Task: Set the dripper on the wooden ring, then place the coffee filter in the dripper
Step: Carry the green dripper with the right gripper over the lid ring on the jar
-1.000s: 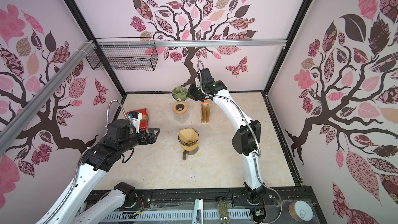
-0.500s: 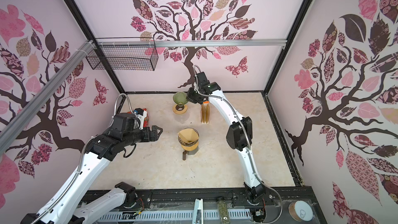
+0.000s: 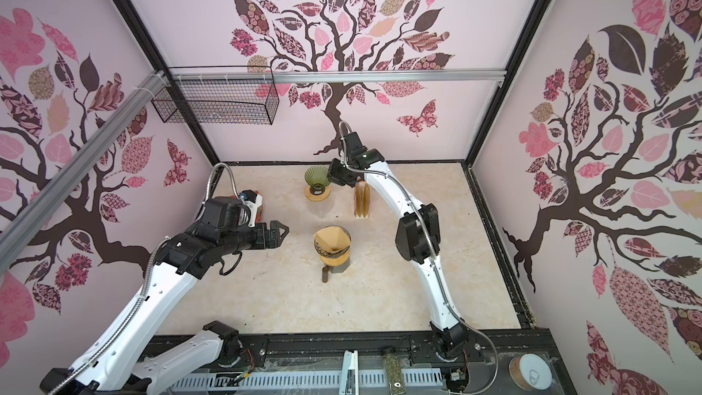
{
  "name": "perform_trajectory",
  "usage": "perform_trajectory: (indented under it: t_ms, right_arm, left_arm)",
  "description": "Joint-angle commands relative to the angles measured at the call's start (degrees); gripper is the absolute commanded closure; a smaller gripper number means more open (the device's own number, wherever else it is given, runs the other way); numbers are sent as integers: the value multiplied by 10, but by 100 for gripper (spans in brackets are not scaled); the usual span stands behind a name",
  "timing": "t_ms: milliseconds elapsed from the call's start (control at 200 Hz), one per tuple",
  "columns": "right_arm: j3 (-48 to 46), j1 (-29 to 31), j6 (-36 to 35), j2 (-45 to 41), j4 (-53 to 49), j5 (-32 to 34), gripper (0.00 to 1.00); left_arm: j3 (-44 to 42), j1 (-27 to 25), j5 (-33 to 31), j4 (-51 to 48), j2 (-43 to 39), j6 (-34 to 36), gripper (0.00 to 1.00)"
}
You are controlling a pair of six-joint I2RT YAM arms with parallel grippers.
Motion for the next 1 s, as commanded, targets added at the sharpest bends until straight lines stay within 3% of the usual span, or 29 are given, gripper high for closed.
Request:
perform_trajectory:
  t_ms: [0, 585, 995]
  right_arm:
    - [27, 0, -1, 18, 18, -5, 100]
    - [31, 0, 5, 43, 33, -10, 100]
    - [16, 1, -22, 38, -16, 0, 100]
  left_arm:
    - [32, -1, 4, -2, 0, 10, 3]
    - [32, -1, 7, 0, 9, 9, 3]
    - [38, -1, 7, 9, 17, 4, 3]
